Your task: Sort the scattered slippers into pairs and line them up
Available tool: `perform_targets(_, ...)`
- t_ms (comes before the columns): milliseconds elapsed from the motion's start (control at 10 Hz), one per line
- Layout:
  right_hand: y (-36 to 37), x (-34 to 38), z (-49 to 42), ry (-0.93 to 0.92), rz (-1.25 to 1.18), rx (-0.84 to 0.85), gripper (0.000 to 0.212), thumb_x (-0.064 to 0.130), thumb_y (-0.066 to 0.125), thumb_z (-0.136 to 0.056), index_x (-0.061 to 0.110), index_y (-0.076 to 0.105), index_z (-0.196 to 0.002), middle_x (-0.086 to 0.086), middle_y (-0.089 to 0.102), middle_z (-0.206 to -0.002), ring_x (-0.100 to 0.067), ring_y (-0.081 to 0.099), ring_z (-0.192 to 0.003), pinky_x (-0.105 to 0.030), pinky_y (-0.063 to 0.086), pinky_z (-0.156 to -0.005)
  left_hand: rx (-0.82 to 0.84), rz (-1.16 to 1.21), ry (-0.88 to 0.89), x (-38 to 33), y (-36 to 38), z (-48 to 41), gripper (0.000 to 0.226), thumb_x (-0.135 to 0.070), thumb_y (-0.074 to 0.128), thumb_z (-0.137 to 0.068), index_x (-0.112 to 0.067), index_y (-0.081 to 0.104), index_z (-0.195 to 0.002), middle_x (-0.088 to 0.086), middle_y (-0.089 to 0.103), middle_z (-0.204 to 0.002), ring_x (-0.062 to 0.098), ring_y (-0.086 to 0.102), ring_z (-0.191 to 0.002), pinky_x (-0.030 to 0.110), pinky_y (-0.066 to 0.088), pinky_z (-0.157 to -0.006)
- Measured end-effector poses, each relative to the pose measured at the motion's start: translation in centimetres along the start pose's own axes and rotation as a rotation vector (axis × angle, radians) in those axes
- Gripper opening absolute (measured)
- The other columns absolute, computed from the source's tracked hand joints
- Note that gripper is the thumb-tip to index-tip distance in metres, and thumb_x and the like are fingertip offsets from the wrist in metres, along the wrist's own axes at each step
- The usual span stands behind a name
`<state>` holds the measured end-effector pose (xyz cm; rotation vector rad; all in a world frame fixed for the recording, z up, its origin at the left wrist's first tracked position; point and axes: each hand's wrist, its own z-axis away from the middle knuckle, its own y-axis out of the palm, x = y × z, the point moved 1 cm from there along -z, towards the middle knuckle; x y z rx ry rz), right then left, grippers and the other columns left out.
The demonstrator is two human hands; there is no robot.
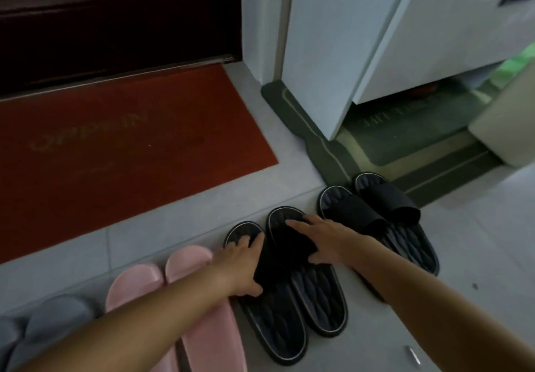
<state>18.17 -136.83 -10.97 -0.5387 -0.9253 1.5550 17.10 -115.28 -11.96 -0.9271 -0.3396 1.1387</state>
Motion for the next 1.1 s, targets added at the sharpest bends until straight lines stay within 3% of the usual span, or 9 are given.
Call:
perform_targets(100, -1.8, -4.5, 1.2, 0.084, -0.179, -0.149, 0.104, 0.078, 0.060, -0.057, 0.043, 0.015, -0.143, -0.001, 0.025, -0.152, -0.030, 0.030, -0.136, -0.044, 0.030, -0.109, -0.006, 0.096, 0.006, -1.4, -1.5, -1.5, 0.131, -0.070, 0.070, -0.056, -0.025, -0.012, -0.148, 0.008, 0.000, -0.158, 0.032, 0.015, -0.143, 0.046, 0.024, -0.114)
perform_targets(200, -2.5, -10.6, 2.6, 0.375, -0.215, -0.383, 0.099, 0.089, 0.042, -0.057, 0.044, 0.015, -0.142, 0.000, 0.024, -0.152, -0.032, 0.025, -0.137, -0.049, 0.027, -0.108, -0.114, 0.188, 0.019, -4.9, -3.2, -4.2, 0.128, -0.073, 0.067, -0.057, -0.022, -0.006, -0.149, 0.006, 0.002, -0.158, 0.029, 0.011, -0.144, 0.044, 0.021, -0.115)
perform_targets(300, -1.2, -15.9, 3.8, 0.627, -0.390, -0.418, 0.092, 0.086, 0.040, -0.063, 0.046, 0.012, -0.142, -0.007, 0.018, -0.155, -0.039, 0.018, -0.139, -0.051, 0.023, -0.111, -0.209, 0.219, 0.049, -9.2, -4.2, -7.7, 0.123, -0.072, 0.067, -0.060, -0.019, -0.001, -0.149, 0.007, 0.007, -0.158, 0.030, 0.012, -0.143, 0.043, 0.020, -0.115)
perform_targets(400, 1.1, -17.2, 3.8, 0.672, -0.436, -0.343, 0.076, 0.073, 0.045, -0.076, 0.048, 0.016, -0.142, -0.013, 0.014, -0.156, -0.041, 0.014, -0.141, -0.050, 0.021, -0.115, -0.186, 0.267, 0.074, -13.3, -4.3, -10.5, 0.123, -0.067, 0.069, -0.062, -0.018, -0.002, -0.150, 0.007, 0.006, -0.158, 0.029, 0.011, -0.144, 0.044, 0.020, -0.115)
perform_targets(500, 2.0, -16.1, 3.2, 0.675, -0.510, -0.413, 0.068, 0.057, 0.052, -0.081, 0.046, 0.021, -0.140, -0.015, 0.019, -0.153, -0.041, 0.022, -0.136, -0.047, 0.027, -0.111, -0.180, 0.265, 0.068, -14.9, -3.7, -11.8, 0.116, -0.058, 0.072, -0.066, -0.018, 0.001, -0.150, 0.009, 0.014, -0.156, 0.028, 0.017, -0.142, 0.045, 0.027, -0.113)
perform_targets(700, 1.8, -15.8, 3.7, 0.641, -0.535, -0.444, 0.068, 0.056, 0.056, -0.076, 0.048, 0.026, -0.137, -0.008, 0.027, -0.148, -0.040, 0.028, -0.130, -0.047, 0.036, -0.104, -0.273, 0.141, 0.034, -14.4, -2.6, -12.1, 0.108, -0.054, 0.068, -0.065, -0.021, 0.007, -0.148, 0.008, 0.031, -0.143, 0.028, 0.030, -0.133, 0.043, 0.031, -0.108)
perform_targets(900, 0.8, -15.2, 4.0, 0.647, -0.553, -0.401, 0.070, 0.057, 0.054, -0.078, 0.046, 0.022, -0.140, -0.010, 0.018, -0.154, -0.041, 0.020, -0.137, -0.050, 0.028, -0.110, -0.175, 0.150, 0.030, -14.1, -2.7, -11.5, 0.115, -0.062, 0.066, -0.069, -0.026, -0.006, -0.149, 0.005, 0.011, -0.157, 0.025, 0.014, -0.144, 0.054, 0.014, -0.115)
perform_targets(1000, 0.3, -13.1, 4.2, 0.684, -0.524, -0.349, 0.081, 0.075, 0.051, -0.070, 0.045, 0.022, -0.141, -0.011, 0.004, -0.158, -0.039, 0.005, -0.143, -0.060, 0.007, -0.112, -0.099, 0.143, 0.088, -12.2, -3.7, -9.0, 0.114, -0.070, 0.059, -0.070, -0.026, -0.010, -0.149, 0.002, -0.003, -0.160, 0.024, 0.002, -0.146, 0.054, 0.006, -0.116)
perform_targets(1100, -9.2, -11.0, 4.5, 0.612, -0.931, -0.611, 0.113, 0.098, 0.047, -0.037, 0.038, 0.042, -0.133, -0.004, 0.043, -0.142, -0.025, 0.045, -0.126, -0.052, 0.041, -0.098, -0.060, 0.086, 0.170, -7.0, -3.8, -3.6, 0.102, -0.074, 0.046, -0.076, -0.026, -0.006, -0.149, -0.002, -0.007, -0.160, 0.019, -0.002, -0.146, 0.047, 0.004, -0.118)
